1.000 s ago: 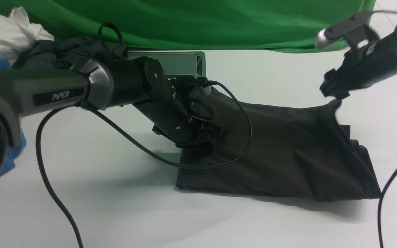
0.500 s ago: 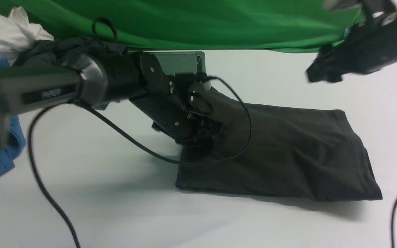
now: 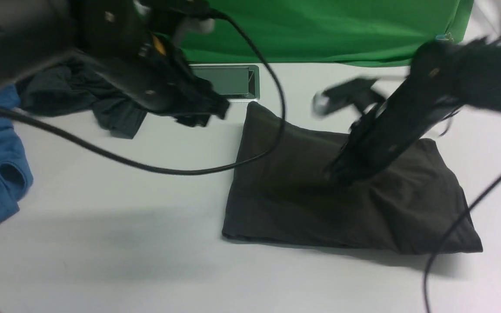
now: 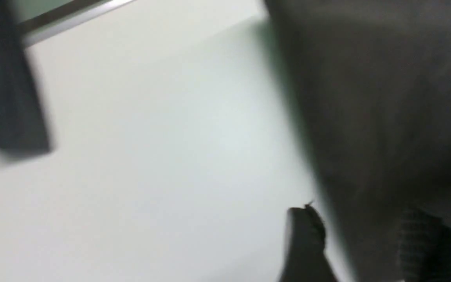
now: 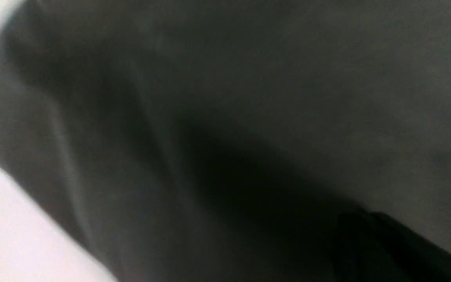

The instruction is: Fold a long-sleeved shirt on a white desktop.

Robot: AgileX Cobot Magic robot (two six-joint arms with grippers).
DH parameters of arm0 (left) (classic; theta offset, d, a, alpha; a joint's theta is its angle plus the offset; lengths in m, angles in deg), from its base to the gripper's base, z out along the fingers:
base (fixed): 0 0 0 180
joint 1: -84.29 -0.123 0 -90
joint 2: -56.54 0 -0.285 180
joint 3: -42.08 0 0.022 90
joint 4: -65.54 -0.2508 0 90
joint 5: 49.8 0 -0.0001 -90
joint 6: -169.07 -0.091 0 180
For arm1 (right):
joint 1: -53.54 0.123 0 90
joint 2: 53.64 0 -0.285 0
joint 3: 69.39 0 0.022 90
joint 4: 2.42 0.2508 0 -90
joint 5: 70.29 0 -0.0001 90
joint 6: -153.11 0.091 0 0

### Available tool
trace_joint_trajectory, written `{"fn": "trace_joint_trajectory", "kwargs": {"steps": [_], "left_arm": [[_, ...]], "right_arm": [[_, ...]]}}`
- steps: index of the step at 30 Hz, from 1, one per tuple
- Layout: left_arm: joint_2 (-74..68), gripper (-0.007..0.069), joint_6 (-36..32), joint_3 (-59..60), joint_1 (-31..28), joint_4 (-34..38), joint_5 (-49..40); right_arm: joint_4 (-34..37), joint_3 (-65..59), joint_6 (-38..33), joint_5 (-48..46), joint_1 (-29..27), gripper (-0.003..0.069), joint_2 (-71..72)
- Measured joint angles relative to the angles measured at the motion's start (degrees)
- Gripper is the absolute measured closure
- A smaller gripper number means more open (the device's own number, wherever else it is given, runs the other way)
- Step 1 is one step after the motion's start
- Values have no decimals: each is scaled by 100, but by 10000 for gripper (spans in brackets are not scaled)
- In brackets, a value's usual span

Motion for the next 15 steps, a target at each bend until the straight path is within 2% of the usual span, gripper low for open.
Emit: {"fn": "trace_joint_trajectory", "kwargs": {"steps": [3, 7, 13, 15], "left_arm": [[244, 214, 100, 0, 0, -45, -517], [457, 204, 173, 0, 0, -77, -853], [692, 204, 296, 0, -122, -427, -914], [758, 204, 391, 0, -367, -511, -914]], "right_arm": [[-99, 282, -5, -25, 117, 625, -426], [-246, 869, -5, -140, 346, 619, -807], [-336, 1538, -23, -39, 886, 617, -1186], [-329, 1706, -43, 8, 1162, 617, -1282]]}}
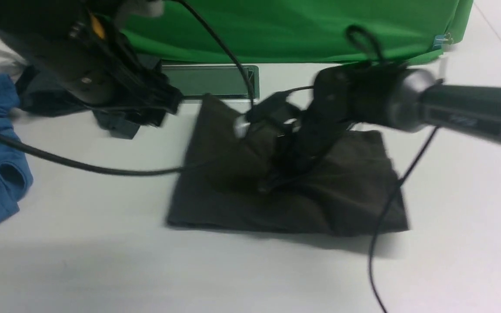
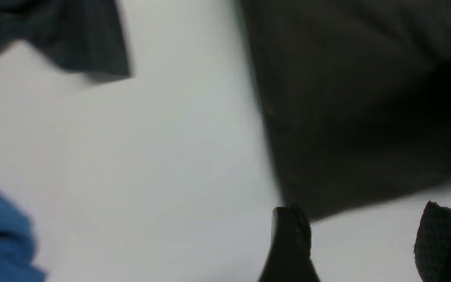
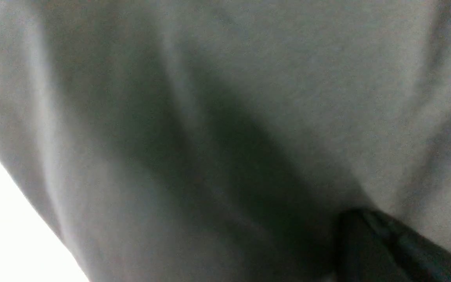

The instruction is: Fold a long-sleeved shirt on a white desktop.

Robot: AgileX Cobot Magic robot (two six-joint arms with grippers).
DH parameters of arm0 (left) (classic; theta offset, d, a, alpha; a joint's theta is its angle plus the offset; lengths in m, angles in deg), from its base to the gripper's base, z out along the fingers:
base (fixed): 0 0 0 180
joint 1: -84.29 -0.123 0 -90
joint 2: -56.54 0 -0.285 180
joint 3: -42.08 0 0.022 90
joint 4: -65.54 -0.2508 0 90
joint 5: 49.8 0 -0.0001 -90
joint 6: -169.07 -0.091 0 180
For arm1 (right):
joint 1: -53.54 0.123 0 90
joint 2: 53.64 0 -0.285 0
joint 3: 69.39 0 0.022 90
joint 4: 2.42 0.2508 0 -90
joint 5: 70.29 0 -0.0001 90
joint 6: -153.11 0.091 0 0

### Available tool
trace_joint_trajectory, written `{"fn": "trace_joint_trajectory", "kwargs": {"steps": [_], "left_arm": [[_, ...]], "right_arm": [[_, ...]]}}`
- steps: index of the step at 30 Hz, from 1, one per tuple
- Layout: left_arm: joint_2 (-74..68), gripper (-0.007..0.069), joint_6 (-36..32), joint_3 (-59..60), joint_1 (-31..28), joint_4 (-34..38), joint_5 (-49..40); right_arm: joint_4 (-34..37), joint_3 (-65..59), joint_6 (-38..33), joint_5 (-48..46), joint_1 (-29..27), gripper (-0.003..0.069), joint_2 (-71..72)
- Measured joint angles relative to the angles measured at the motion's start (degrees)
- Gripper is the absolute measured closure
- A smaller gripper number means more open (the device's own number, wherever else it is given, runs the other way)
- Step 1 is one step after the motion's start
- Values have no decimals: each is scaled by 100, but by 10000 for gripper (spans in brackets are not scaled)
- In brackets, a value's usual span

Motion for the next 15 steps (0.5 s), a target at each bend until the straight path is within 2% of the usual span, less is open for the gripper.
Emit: {"fn": "trace_joint_trajectory", "kwargs": {"steps": [4, 9, 14, 15], "left_arm": [[25, 204, 35, 0, -512, -10, 0], [25, 204, 35, 0, -1193, 141, 116], [25, 204, 35, 0, -1816, 692, 563], [25, 204, 0, 5, -1935, 967, 704]], "right_arm": [[-168, 59, -5, -51, 297, 616, -31], [-994, 103, 215, -261, 541, 613, -23], [-1322, 46, 537, -588, 578, 599, 199], [-1355, 27, 791, -634, 565, 597, 387]]}}
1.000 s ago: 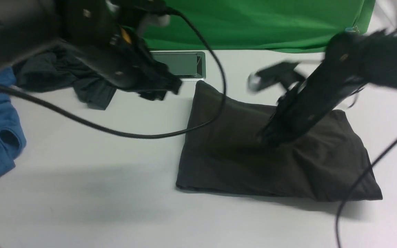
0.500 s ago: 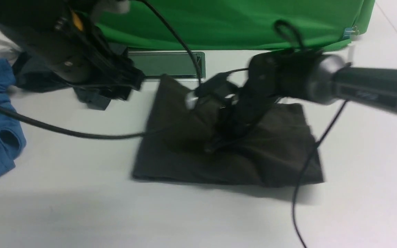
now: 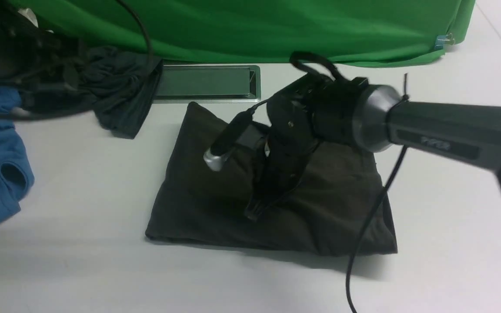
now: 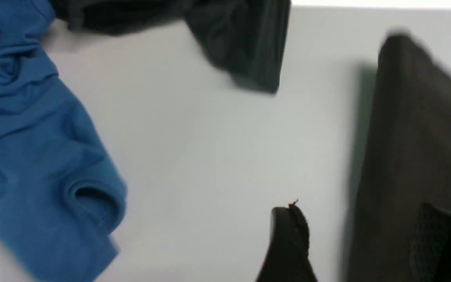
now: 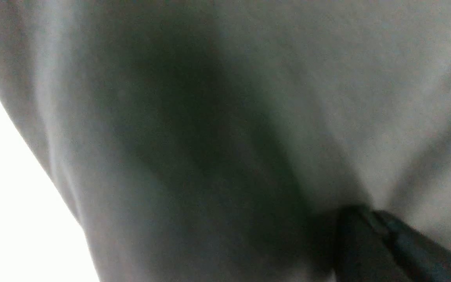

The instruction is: Fold a long-sleeved shirt on a white desktop.

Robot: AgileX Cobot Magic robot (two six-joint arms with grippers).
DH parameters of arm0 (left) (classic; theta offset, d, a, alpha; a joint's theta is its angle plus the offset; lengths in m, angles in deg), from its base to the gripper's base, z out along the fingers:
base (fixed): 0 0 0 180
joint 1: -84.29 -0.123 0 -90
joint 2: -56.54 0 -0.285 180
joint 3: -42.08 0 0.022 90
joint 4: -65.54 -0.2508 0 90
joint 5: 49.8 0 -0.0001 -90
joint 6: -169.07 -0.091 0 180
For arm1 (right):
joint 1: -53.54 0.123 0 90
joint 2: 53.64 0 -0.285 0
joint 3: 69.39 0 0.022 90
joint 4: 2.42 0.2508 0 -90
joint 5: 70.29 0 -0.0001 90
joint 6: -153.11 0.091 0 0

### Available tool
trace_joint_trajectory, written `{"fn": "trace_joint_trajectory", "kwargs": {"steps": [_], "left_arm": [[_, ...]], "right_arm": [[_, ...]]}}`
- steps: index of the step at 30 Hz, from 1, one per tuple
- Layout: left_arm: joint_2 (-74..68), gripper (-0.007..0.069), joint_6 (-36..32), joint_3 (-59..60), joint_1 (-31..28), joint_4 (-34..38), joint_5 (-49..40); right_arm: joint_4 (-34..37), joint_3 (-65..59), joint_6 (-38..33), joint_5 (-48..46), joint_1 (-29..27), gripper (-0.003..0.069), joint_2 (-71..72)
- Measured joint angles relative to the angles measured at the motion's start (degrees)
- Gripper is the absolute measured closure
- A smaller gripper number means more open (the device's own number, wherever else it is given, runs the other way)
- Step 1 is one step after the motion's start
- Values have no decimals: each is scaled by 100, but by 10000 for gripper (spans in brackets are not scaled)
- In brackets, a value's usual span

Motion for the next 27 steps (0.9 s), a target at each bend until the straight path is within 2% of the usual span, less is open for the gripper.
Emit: {"fn": "trace_joint_trajectory", "kwargs": {"steps": [4, 5, 6, 9, 12, 19, 27], "left_arm": [[-27, 204, -504, 38, -90, 841, 176], [-38, 204, -901, 47, -85, 1471, 147], [-39, 204, -957, 47, -85, 1548, 131], [-37, 204, -1959, 47, -80, 2700, -539], [105, 204, -2374, 62, -80, 3049, -1111], [1104, 204, -2511, 796, -74, 3040, -1305], [2902, 252, -2504, 2524, -74, 2697, -1323]], "right_arm": [[-74, -13, 609, 14, -11, 581, 583], [-188, -13, 876, 18, -16, 568, 1112], [-206, -13, 905, 18, -16, 566, 1112], [-486, -13, 1250, -193, -16, 537, 2268], [-559, -91, 1290, -324, -16, 526, 3220], [-613, -1225, 1251, 93, -23, 514, 5617], [-625, -3713, 1246, 1201, -35, 505, 8126]]}}
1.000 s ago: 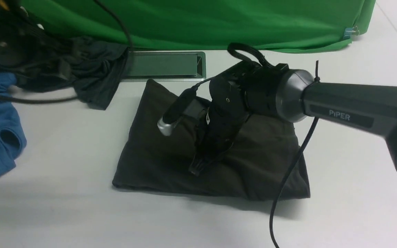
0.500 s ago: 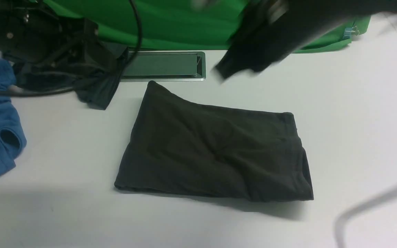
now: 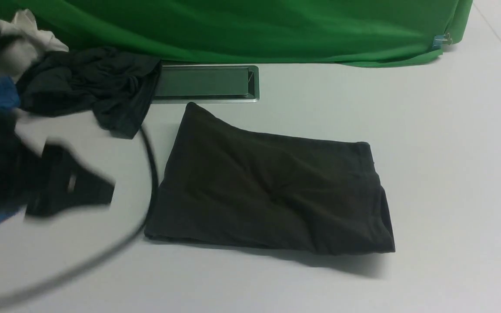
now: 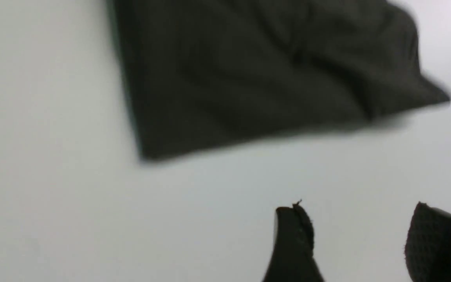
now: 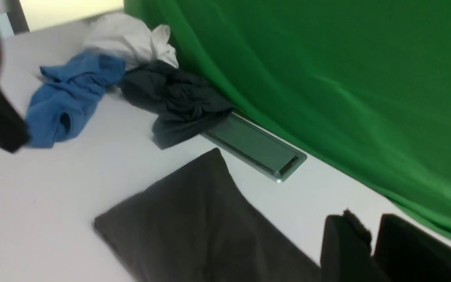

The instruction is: Fold a long-sleeved shirt on a white desktop.

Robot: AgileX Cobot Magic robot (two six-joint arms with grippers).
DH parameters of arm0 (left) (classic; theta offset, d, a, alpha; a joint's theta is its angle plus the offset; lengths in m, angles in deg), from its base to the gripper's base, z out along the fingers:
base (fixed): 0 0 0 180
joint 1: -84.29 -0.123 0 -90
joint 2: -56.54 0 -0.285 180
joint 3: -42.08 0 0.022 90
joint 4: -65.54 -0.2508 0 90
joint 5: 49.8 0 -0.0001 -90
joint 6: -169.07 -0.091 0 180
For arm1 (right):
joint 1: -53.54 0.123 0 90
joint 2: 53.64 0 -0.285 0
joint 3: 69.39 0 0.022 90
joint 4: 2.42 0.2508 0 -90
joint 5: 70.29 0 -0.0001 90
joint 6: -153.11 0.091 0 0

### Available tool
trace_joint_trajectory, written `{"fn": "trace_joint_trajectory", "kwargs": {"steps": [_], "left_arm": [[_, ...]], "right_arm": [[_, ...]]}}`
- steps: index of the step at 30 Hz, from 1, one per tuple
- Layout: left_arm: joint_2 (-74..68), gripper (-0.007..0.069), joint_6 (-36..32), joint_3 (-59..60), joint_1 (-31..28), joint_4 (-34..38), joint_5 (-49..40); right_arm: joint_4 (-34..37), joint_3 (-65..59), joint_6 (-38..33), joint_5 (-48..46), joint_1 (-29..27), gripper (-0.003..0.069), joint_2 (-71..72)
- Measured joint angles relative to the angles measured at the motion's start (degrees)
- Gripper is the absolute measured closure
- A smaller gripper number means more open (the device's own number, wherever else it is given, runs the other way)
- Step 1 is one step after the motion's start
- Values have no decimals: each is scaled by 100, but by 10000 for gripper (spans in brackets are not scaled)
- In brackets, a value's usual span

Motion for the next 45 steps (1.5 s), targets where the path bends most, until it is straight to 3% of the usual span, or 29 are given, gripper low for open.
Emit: {"fn": "trace_joint_trajectory", "kwargs": {"steps": [5, 7, 10, 11, 14, 24, 41, 45], "left_arm": [[1596, 354, -5, 1259, 0, 290, 371], [2329, 428, -5, 1697, 0, 572, 384], [2795, 503, -16, 1895, 0, 759, 222], [3095, 561, -22, 1940, 0, 827, 148], [3461, 604, -38, 1947, 0, 842, 204], [3866, 606, -38, 1964, 0, 790, 1071], [3889, 606, -136, 1988, 0, 382, 1156], [4235, 606, -301, 2538, 0, -945, 2615]], "right_arm": [[6, -1414, -18, 157, 0, 496, 1120], [19, -1884, -3, 174, 0, 493, 1511], [38, -2087, 110, 174, 0, 491, 1677], [44, -2156, 252, 174, 0, 489, 1737], [44, -2180, 376, 181, 0, 484, 1757], [44, -2204, 417, 194, 0, 466, 1761], [44, -2209, 424, 209, 0, 431, 1761], [44, -2209, 424, 212, 0, 423, 1761]]}}
